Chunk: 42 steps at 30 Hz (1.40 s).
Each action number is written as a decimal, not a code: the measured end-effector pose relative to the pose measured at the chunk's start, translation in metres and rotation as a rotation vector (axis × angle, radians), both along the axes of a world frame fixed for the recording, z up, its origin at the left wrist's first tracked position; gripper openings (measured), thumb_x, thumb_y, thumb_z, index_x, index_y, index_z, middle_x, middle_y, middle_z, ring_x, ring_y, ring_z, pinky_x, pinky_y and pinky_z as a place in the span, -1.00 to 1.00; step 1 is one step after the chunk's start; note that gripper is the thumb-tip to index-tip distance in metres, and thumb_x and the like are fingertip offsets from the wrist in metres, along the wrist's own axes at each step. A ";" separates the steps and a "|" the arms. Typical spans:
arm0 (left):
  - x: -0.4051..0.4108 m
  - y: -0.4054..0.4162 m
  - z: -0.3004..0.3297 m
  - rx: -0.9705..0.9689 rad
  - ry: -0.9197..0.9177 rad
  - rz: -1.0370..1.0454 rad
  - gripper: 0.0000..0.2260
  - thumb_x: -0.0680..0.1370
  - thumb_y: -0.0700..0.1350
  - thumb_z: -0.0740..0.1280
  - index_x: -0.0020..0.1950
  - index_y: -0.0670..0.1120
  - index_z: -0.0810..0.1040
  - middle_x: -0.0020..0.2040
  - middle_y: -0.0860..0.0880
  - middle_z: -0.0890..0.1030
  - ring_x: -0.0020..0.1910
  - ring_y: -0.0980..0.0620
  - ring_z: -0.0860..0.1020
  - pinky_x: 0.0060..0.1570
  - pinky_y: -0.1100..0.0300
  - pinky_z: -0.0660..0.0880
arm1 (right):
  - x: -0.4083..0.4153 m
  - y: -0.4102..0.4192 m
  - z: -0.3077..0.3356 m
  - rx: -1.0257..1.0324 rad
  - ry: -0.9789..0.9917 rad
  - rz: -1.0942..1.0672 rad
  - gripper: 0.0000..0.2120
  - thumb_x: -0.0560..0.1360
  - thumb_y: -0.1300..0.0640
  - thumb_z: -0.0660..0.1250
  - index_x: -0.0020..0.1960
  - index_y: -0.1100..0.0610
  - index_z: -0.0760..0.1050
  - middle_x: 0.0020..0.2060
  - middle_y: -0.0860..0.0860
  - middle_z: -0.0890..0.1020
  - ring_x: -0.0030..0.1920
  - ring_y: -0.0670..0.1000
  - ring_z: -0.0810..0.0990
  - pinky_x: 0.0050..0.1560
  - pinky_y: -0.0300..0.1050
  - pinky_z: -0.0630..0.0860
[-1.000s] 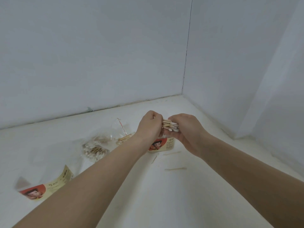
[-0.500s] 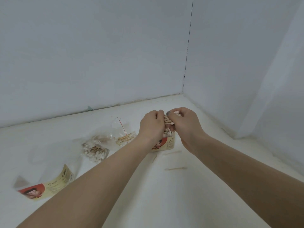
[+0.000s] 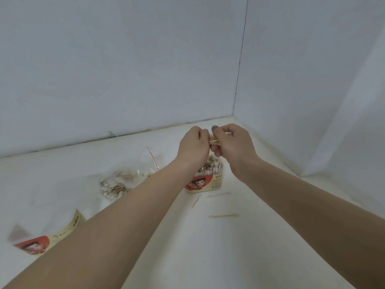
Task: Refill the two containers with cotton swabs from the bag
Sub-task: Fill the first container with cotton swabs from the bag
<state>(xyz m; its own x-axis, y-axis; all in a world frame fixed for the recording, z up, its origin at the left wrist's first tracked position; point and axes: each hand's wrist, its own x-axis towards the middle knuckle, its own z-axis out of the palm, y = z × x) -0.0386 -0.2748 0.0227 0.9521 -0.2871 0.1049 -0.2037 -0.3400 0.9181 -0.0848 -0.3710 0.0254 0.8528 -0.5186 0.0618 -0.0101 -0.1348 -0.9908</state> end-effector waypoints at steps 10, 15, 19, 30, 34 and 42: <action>-0.002 0.014 0.003 0.016 0.040 -0.130 -0.70 0.68 0.01 0.11 -0.03 -0.19 0.45 -0.18 -0.08 0.58 -0.30 -0.05 0.48 -0.24 0.09 0.46 | 0.001 -0.016 -0.003 -0.112 0.003 -0.012 -0.77 0.57 0.03 0.36 -0.12 0.19 0.54 -0.49 0.06 0.64 -0.53 0.00 0.49 -0.32 -0.10 0.43; 0.002 0.033 -0.008 0.298 -0.372 -0.199 -0.85 0.65 -0.08 0.18 -0.01 -0.08 0.51 -0.07 -0.02 0.58 -0.12 -0.03 0.52 -0.04 -0.03 0.52 | -0.011 -0.046 -0.001 -0.272 0.108 0.029 -0.78 0.56 0.06 0.38 -0.13 0.21 0.56 -0.47 0.06 0.64 -0.54 -0.02 0.49 -0.35 -0.17 0.43; 0.006 0.032 -0.026 0.491 -0.465 -0.368 -0.87 0.58 -0.08 0.33 0.06 0.04 0.65 0.12 0.06 0.54 0.16 -0.01 0.44 0.19 0.01 0.43 | -0.016 -0.057 0.002 -0.359 0.161 0.078 -0.81 0.57 0.06 0.37 -0.11 0.18 0.54 -0.42 0.08 0.68 -0.50 -0.02 0.53 -0.31 -0.16 0.49; 0.009 0.035 -0.045 0.562 -0.605 -0.449 -0.83 0.59 0.13 0.30 0.09 0.18 0.64 0.32 0.11 0.44 0.37 -0.01 0.29 0.25 0.17 0.08 | -0.015 -0.055 0.007 -0.322 0.163 0.134 -0.83 0.56 0.09 0.38 -0.09 0.21 0.55 -0.38 0.12 0.69 -0.43 0.06 0.58 -0.02 0.21 0.60; 0.013 0.037 -0.049 0.646 -0.624 -0.423 -0.58 0.52 0.28 0.09 0.17 0.19 0.62 0.35 0.13 0.43 0.37 0.00 0.29 0.24 0.20 0.06 | -0.015 -0.048 0.011 -0.330 0.175 0.155 -0.84 0.56 0.10 0.38 -0.09 0.20 0.55 -0.40 0.10 0.69 -0.46 0.04 0.56 -0.05 0.18 0.60; 0.006 0.036 -0.047 0.683 -0.499 -0.435 -0.66 0.57 0.22 0.15 0.28 0.29 0.56 0.43 0.11 0.31 0.39 -0.04 0.24 0.29 0.12 0.10 | -0.016 -0.043 0.014 -0.540 0.227 0.158 -0.86 0.57 0.10 0.36 -0.10 0.16 0.54 -0.43 0.05 0.68 -0.56 -0.10 0.53 -0.53 -0.39 0.36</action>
